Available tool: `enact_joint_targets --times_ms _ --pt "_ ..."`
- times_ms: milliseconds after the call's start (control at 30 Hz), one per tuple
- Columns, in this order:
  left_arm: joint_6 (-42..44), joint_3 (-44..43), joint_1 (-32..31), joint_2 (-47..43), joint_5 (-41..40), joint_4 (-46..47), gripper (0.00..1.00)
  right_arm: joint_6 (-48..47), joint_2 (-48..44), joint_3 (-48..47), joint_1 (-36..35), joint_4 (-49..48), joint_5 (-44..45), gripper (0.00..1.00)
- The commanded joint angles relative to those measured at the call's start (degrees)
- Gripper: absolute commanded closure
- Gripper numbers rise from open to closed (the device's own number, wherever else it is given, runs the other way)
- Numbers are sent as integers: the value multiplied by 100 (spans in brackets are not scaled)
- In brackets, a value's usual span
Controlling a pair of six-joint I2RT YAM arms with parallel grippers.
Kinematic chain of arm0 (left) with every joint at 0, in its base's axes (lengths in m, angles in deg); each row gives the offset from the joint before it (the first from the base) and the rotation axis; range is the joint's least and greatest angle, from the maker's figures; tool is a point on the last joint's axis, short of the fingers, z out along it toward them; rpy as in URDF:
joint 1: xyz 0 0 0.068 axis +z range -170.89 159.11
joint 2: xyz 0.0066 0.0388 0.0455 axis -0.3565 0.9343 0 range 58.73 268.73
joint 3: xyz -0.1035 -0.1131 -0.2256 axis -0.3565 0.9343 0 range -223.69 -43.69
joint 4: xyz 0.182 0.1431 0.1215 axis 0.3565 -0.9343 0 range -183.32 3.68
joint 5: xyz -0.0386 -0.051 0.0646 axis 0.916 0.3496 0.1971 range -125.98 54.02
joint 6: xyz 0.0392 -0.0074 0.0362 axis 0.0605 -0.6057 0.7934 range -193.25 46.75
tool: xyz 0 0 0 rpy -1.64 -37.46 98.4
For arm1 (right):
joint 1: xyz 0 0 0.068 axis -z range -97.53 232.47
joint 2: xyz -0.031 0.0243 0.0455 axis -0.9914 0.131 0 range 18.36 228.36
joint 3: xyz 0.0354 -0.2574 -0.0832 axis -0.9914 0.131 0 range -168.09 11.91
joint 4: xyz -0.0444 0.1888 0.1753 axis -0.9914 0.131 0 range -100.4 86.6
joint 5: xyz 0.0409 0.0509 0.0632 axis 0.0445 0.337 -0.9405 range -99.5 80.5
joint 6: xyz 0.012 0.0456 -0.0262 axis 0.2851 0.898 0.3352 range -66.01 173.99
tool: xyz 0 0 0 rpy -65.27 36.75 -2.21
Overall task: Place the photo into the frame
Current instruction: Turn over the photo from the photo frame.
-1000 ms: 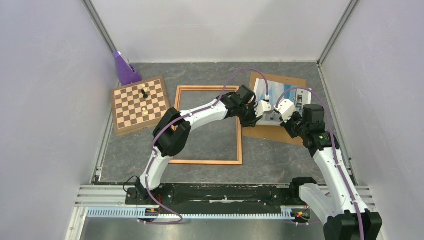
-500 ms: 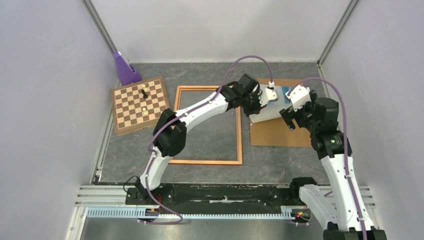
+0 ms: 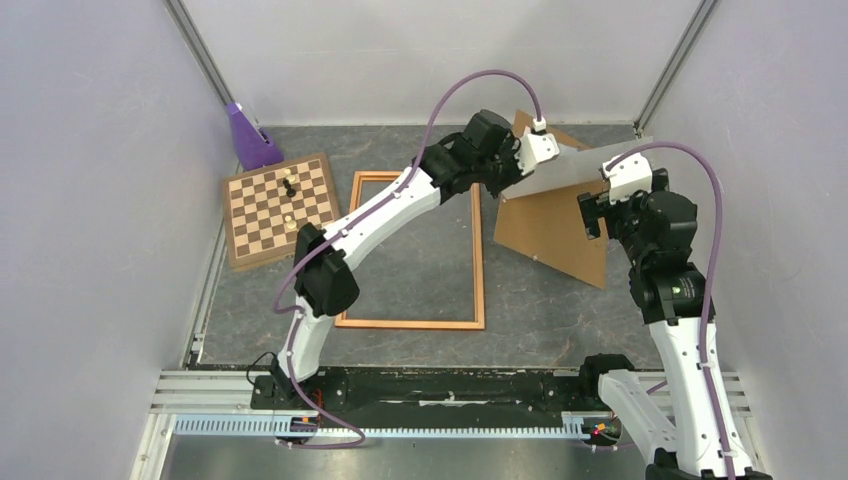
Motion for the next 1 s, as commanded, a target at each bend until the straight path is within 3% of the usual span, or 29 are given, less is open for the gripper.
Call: enact_joint_targets --times_ms 0,233,500,967 --pt "-181 -43 41 -680 -16 132 98 211 -33 351 -9 -532 -261 8" --pt "-857 1029 16 -410 697 635 98 52 -267 1523 -11 -1012 -377 9" --pt "-1365 1982 -444 305 864 1288 98 -145 -441 1687 -9 -960 17 9" --pt "-2748 1323 -873 1094 -304 1337 98 -148 -860 1944 -11 -804 276 9"
